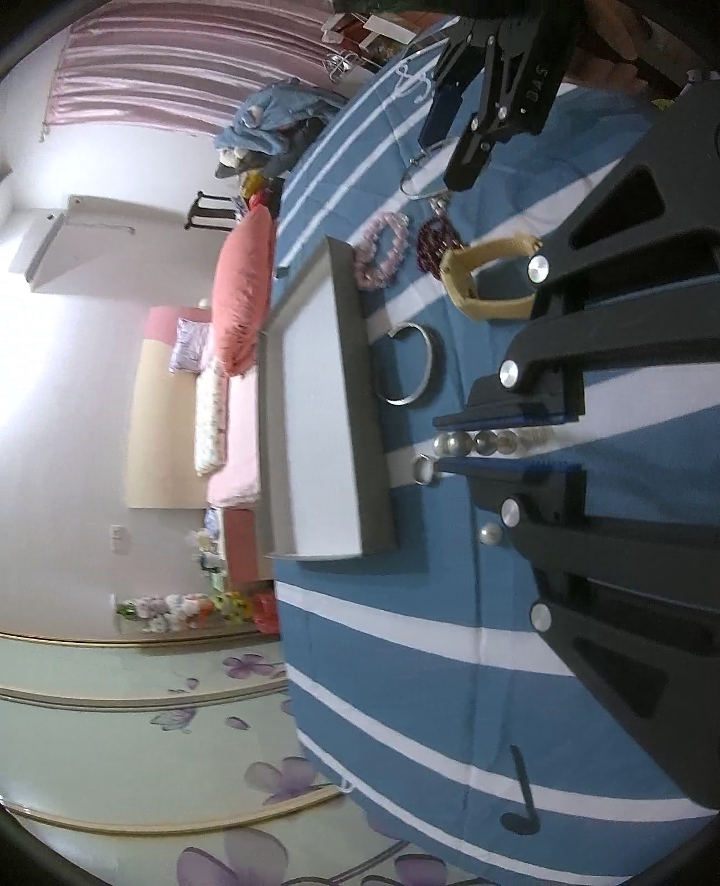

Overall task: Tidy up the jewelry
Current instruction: 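Carry the bangle and pearl bracelet into the gray tray and open both tools, then move the right tool to the pearl charm cluster and grasp it, then grasp the yellow watch by its band with the left tool, then carry the charm into the tray and open the right tool while the left tool carries the watch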

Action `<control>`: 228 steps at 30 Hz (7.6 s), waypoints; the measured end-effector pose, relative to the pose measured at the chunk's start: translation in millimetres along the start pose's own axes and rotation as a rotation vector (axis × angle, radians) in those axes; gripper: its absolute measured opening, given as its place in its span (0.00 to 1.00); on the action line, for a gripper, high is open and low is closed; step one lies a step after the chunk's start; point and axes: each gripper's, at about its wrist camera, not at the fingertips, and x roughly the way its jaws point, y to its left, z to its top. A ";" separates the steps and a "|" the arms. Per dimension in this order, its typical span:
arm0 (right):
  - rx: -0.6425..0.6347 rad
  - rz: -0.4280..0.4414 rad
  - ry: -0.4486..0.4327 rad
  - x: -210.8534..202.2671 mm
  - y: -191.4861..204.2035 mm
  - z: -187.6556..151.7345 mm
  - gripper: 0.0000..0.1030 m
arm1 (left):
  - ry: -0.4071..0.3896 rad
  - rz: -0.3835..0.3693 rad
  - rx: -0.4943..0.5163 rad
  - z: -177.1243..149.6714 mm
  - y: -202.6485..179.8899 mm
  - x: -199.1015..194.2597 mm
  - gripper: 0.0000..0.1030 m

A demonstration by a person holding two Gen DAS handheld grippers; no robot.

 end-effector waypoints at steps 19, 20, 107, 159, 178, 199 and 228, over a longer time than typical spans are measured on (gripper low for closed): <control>-0.005 0.005 -0.158 -22.6 3.4 21.2 0.68 | -0.153 -0.017 0.011 16.3 -12.1 -36.1 0.10; -0.006 0.004 -0.164 -23.6 3.2 22.6 0.68 | -0.157 -0.018 0.011 17.1 -12.5 -36.9 0.10; -0.091 -0.062 0.039 32.3 -42.9 46.5 0.61 | -0.148 0.109 -0.104 20.6 47.6 6.6 0.39; 0.032 0.001 0.180 27.8 -60.4 -1.7 0.13 | 0.227 -0.096 0.041 -24.3 -99.3 72.8 0.43; 0.001 0.066 -0.036 -14.9 -39.9 35.7 0.13 | 0.094 -0.098 -0.037 -10.9 -61.7 28.0 0.34; -0.020 0.104 -0.223 -52.4 -26.6 73.9 0.13 | -0.076 0.011 -0.140 19.9 -11.1 -13.3 0.34; -0.047 0.144 -0.333 -15.5 3.3 131.3 0.13 | -0.209 0.067 -0.113 87.5 3.8 19.6 0.35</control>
